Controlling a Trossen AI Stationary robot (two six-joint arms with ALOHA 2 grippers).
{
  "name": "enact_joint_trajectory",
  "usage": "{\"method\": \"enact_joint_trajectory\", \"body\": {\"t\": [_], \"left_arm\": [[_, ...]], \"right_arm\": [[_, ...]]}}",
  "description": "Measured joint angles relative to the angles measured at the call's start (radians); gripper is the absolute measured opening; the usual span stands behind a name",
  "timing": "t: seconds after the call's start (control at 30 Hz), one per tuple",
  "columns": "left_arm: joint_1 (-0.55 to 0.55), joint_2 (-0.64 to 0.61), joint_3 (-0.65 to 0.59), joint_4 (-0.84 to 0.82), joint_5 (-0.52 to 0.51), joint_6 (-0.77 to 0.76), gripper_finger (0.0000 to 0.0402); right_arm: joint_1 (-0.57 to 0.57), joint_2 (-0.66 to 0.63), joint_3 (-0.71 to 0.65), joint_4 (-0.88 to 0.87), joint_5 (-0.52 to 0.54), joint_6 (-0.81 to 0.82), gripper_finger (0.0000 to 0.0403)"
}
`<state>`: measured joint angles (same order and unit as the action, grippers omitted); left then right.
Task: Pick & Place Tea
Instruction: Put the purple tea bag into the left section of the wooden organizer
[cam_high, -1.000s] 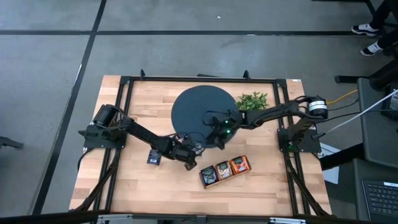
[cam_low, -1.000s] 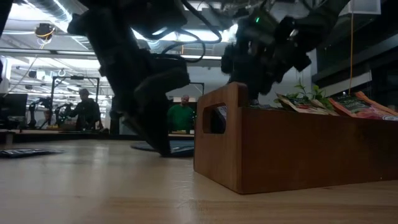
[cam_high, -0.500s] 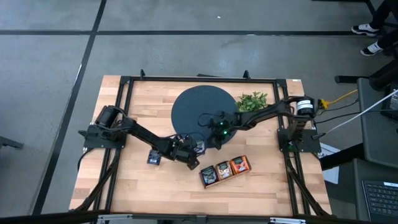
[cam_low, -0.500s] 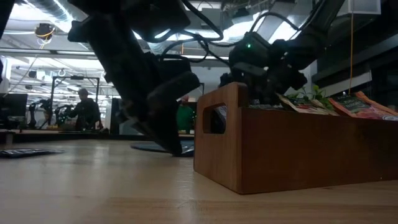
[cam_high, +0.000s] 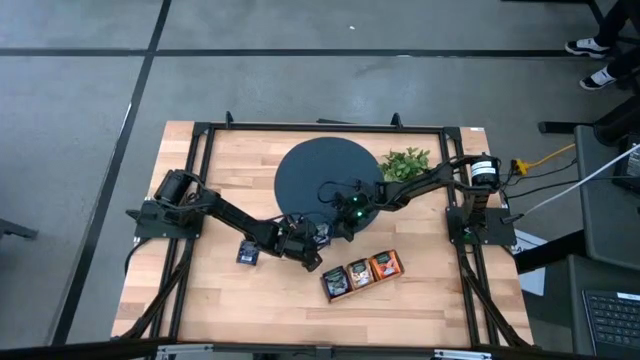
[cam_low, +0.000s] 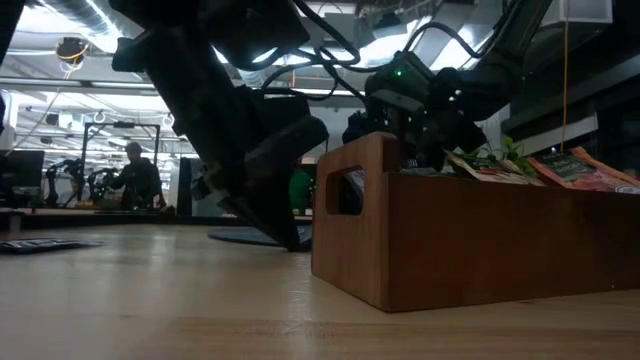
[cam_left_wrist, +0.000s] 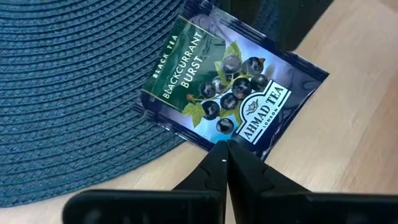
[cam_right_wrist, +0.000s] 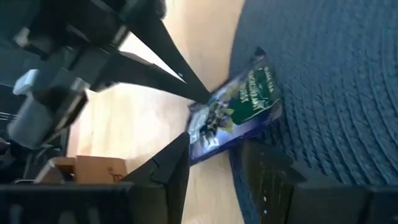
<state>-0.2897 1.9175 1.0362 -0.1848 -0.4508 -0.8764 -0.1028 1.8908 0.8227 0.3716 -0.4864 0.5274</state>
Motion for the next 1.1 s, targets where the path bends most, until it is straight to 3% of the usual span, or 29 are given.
{"method": "enact_joint_trajectory", "body": {"t": [0.4, 0.77, 0.93, 1.1], "left_arm": [[0.012, -0.001, 0.0, 0.054, -0.08, 0.004, 0.0004], [0.011, -0.002, 0.0, 0.06, -0.134, 0.018, 0.0005], [0.011, -0.015, 0.001, 0.058, -0.11, 0.02, 0.0002], [0.01, -0.104, 0.002, 0.06, -0.084, 0.097, 0.0008]], "right_arm": [[0.0, 0.0, 0.0, 0.004, 0.05, -0.021, 0.0133], [0.0, 0.0, 0.0, 0.006, 0.101, -0.104, 0.0008], [0.0, 0.0, 0.0, 0.005, 0.13, -0.122, 0.0009], [0.0, -0.001, 0.0, 0.005, 0.111, -0.14, 0.0006]]}}
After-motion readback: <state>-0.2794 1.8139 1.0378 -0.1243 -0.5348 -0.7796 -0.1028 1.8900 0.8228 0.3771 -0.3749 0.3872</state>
